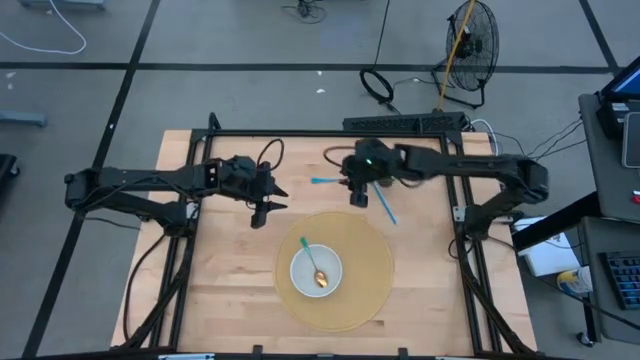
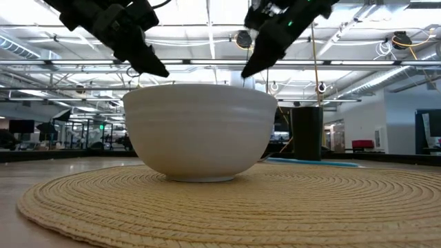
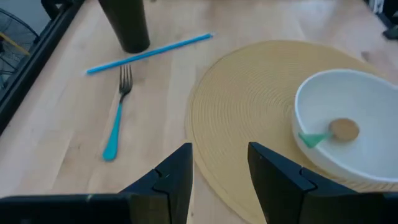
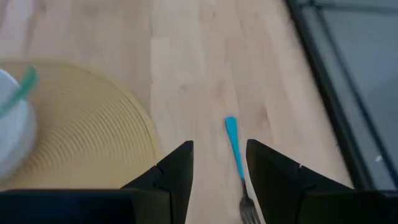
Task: Pick & Place Utensil
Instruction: Put the blue fork into the white bowl
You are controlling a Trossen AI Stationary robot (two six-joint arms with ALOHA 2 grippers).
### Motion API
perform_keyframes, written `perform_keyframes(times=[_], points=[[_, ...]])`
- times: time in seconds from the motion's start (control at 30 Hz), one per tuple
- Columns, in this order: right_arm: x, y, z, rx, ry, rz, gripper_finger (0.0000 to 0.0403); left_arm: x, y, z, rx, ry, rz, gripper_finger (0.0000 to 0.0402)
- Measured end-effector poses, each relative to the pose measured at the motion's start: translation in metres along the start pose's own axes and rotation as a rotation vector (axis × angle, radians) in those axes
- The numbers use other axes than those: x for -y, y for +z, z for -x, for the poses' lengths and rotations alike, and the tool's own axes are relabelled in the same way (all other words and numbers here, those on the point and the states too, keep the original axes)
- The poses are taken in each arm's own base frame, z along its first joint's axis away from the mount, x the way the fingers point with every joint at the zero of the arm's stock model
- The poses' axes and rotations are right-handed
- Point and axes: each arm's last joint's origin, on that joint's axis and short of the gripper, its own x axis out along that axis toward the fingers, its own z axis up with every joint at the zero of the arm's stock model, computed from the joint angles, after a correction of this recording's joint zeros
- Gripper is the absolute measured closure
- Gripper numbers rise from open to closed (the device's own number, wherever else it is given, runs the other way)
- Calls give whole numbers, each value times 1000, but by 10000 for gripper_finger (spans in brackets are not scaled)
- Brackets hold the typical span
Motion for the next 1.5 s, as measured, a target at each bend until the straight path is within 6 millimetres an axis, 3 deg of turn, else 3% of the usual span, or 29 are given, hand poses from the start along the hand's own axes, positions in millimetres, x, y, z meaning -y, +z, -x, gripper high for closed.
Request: perform_keyframes(times=[0.17, 0.33, 0.63, 1.07, 1.5], points=[[31, -6, -33, -100, 45, 22, 261, 0, -3, 0, -26, 4, -10, 243], [55, -26, -64, -210, 49, 0, 261, -1, -4, 0, -37, 4, -11, 243], [64, -43, -101, -241, 52, 42, 261, -1, -2, 0, -16, 6, -16, 243], [62, -63, -135, -295, 66, -1, 261, -1, -1, 0, -7, 7, -5, 243], [68, -69, -134, -335, 58, -35, 261, -1, -1, 0, -5, 7, -3, 243]])
